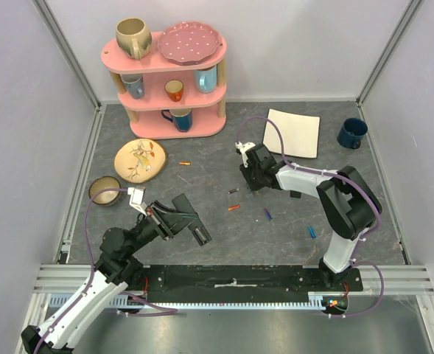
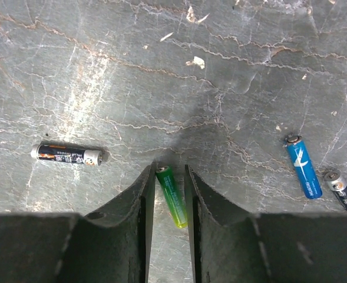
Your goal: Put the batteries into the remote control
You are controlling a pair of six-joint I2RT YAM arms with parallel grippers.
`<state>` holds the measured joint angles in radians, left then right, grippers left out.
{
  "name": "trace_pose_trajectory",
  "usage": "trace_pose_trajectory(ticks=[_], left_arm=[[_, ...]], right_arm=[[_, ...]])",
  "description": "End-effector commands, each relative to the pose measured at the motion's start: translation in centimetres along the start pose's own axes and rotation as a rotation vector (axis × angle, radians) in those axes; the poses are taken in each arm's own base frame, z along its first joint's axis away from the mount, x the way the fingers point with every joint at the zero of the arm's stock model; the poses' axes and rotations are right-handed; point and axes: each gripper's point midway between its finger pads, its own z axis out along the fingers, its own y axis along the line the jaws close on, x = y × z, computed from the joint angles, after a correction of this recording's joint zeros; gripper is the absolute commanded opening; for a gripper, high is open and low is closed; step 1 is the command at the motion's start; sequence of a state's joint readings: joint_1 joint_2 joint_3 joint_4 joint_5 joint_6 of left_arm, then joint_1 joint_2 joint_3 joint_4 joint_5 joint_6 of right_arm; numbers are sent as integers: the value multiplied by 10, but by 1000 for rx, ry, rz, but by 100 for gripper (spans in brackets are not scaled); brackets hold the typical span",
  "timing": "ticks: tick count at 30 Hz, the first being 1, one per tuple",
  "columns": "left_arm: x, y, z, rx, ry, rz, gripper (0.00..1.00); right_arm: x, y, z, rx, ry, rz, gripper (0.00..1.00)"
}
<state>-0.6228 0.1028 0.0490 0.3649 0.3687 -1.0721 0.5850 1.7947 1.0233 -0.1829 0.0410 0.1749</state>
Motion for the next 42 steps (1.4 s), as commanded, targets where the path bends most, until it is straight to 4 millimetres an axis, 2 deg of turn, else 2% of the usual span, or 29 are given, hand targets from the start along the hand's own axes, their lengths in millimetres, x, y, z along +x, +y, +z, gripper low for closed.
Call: trace_pose_trajectory(ticks=[1, 5, 6, 9, 13, 21, 26, 31, 35, 38, 42], left_arm=[[37, 59, -13, -105, 62, -15, 2], [37, 59, -12, -103, 61, -16, 2], [36, 59, -12, -103, 59, -16, 2], [36, 59, -12, -102, 59, -17, 2], [37, 60, -13, -103, 59, -20, 2], [37, 59, -13, -97, 61, -25, 2], [38, 59, -13, -96, 60, -26, 2], [35, 57, -11, -94, 55, -21, 2], [36, 59, -11, -100, 61, -26, 2], [37, 60, -11, -105, 65, -28, 2], [37, 60, -10, -106, 66, -28, 2]], right_arm=[[49, -2, 6, 6, 142, 31, 32], [47, -1, -1, 6, 130, 46, 33], [48, -2, -1, 9, 132, 50, 38], [45, -1, -7, 6, 126, 46, 45], [47, -3, -11, 10, 139, 39, 46], [59, -4, -8, 22, 178, 47, 35], [62, -3, -5, 22, 189, 67, 31], [59, 2, -2, 29, 188, 170, 22], [57, 6, -2, 33, 184, 250, 8], [55, 4, -3, 50, 190, 248, 9], [56, -2, -5, 81, 200, 223, 18]])
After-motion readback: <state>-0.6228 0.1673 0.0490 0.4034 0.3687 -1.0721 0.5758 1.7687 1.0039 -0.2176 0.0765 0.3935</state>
